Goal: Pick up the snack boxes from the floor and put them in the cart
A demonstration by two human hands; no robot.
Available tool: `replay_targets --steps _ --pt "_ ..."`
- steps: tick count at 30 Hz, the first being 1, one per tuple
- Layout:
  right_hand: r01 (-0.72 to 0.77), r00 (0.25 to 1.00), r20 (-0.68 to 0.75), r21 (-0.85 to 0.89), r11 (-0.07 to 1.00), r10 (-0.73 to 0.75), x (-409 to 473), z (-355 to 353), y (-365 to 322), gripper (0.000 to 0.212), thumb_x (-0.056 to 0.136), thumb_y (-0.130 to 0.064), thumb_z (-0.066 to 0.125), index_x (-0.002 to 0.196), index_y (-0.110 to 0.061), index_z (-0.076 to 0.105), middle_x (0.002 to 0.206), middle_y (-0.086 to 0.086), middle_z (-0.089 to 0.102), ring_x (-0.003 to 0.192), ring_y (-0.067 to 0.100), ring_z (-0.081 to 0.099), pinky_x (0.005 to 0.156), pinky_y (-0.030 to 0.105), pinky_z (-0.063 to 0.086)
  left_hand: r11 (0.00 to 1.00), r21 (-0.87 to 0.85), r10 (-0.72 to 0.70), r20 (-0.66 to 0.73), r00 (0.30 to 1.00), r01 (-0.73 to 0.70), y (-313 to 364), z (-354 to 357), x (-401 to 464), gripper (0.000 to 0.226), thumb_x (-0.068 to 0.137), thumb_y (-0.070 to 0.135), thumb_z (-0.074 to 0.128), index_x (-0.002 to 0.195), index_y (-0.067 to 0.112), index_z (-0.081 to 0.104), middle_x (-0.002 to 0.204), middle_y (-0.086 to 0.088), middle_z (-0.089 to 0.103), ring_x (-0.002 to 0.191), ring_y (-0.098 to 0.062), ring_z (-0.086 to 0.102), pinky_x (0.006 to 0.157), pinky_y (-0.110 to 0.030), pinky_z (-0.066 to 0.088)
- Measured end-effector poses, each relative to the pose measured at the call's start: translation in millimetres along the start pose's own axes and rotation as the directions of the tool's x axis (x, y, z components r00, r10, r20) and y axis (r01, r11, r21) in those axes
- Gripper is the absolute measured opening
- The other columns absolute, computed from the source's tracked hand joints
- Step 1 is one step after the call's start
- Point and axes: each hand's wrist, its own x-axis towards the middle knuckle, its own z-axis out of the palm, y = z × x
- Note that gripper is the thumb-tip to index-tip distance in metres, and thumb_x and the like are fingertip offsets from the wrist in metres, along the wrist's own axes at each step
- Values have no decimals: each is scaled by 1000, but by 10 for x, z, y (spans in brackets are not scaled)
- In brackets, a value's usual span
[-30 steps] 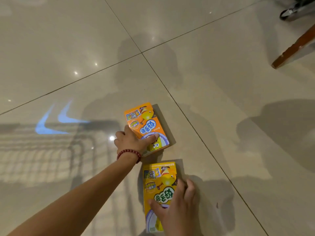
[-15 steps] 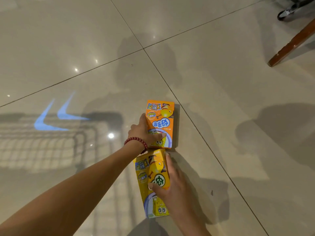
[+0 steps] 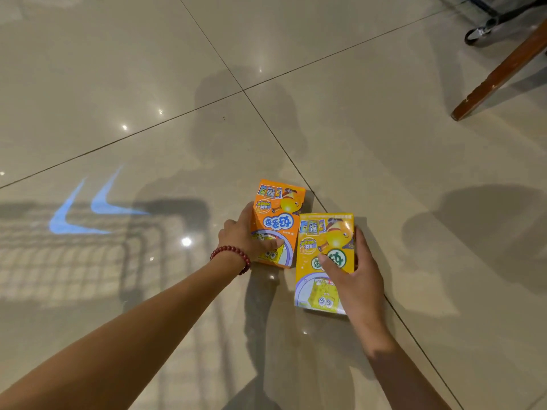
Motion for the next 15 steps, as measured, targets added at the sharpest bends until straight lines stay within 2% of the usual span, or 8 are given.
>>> replay_targets --steps 2,5,7,9,12,15 --pt "-22 1000 14 15 1000 22 54 67 19 80 64 -52 70 137 -32 45 105 -12 70 93 11 68 85 41 55 1000 -10 6 -16 1000 -6 -11 17 -25 98 63 46 83 143 37 27 119 -12 52 110 -32 54 94 -47 48" --pt "-46 999 21 55 997 45 73 124 86 73 66 -49 72 134 -32 49 99 -14 71 89 10 69 85 43 55 993 -109 52 -11 999 -53 -31 41 -74 105 55 52 82 142 37 26 118 -8 56 107 -30 58 92 -47 50" --pt "-69 997 31 81 994 66 58 135 164 62 75 -39 77 130 -32 51 98 -13 72 88 10 70 85 44 56 967 -224 125 16 992 -118 -52 69 -117 104 62 40 85 144 33 21 116 3 58 103 -24 62 89 -44 52" --pt "-94 995 41 122 988 89 37 124 240 52 79 -29 77 126 -31 55 97 -12 72 87 10 70 83 46 56 949 -269 180 24 983 -167 -84 80 -157 102 68 29 84 146 31 18 114 9 59 99 -19 64 87 -38 53" --pt "-89 995 52 132 987 83 -46 40 199 58 77 -27 79 129 -30 53 101 -10 72 90 12 70 84 46 56 905 -376 219 10 976 -199 -128 42 -290 109 58 37 88 146 32 24 120 9 63 102 -14 65 89 -39 54" --pt "-65 996 71 136 989 56 -240 -126 -92 69 71 -32 81 133 -27 51 105 -8 71 94 14 70 82 41 57 823 -548 168 -19 986 -151 -81 -141 -607 114 49 36 87 146 27 28 124 1 62 108 -17 64 90 -45 53"
